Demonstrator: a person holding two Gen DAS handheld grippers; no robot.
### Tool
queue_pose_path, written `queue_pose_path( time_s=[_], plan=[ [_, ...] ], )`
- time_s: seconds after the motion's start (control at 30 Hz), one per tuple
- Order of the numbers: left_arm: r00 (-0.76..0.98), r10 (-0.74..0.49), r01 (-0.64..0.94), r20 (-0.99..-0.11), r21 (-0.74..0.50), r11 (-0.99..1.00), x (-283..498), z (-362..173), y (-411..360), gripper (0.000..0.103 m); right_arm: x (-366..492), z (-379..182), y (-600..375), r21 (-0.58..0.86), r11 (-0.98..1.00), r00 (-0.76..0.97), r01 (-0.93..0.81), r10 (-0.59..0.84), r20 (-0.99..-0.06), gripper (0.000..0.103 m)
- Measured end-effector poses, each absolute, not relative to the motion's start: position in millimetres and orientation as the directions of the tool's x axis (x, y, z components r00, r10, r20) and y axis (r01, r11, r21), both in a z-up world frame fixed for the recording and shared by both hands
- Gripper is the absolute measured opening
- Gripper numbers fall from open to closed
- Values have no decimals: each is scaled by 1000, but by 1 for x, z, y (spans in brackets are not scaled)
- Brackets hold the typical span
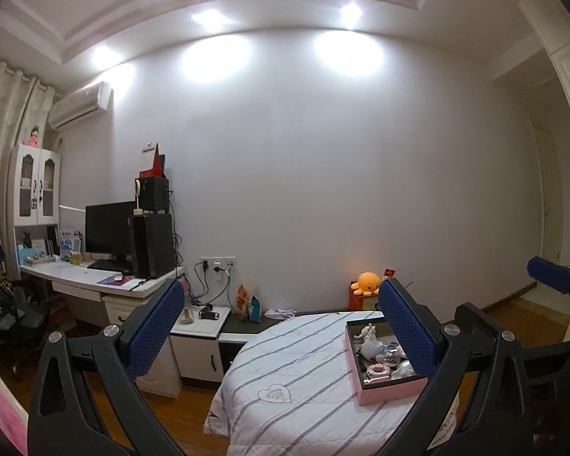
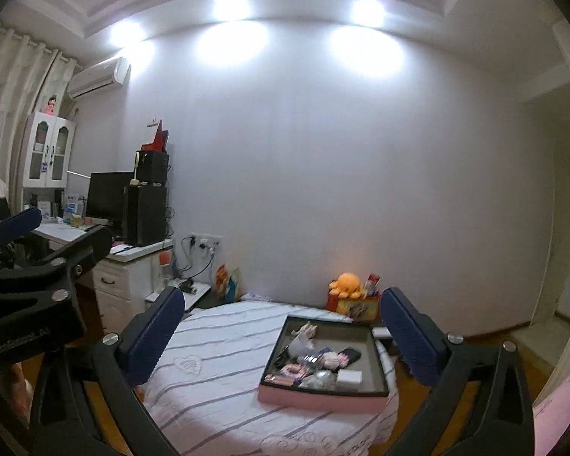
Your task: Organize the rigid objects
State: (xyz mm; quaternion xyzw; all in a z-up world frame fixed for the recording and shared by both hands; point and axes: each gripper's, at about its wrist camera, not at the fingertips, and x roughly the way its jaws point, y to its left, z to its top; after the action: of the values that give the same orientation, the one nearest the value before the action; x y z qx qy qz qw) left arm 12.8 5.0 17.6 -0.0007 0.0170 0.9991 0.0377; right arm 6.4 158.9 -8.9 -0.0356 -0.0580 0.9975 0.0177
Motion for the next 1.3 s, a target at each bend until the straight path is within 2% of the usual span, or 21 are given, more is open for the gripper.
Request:
queue_pose_path(
  time_s=[0.2,0.67,1.3],
  plan=[
    [-1000,13,-14,-15,45,-999,4,12,0,103,13,-7,162,-102,-992,-995,-79,84,-49,103],
    [-999,25,-27,-49,51,-998,0,6,0,103,8,-14,153,-85,-996,-997,-19,25,-72,103],
    [-1000,16,-16,0,24,-1000,4,5,0,103,12,-14,148,-88,-995,-998,-49,52,-33,103]
  ],
)
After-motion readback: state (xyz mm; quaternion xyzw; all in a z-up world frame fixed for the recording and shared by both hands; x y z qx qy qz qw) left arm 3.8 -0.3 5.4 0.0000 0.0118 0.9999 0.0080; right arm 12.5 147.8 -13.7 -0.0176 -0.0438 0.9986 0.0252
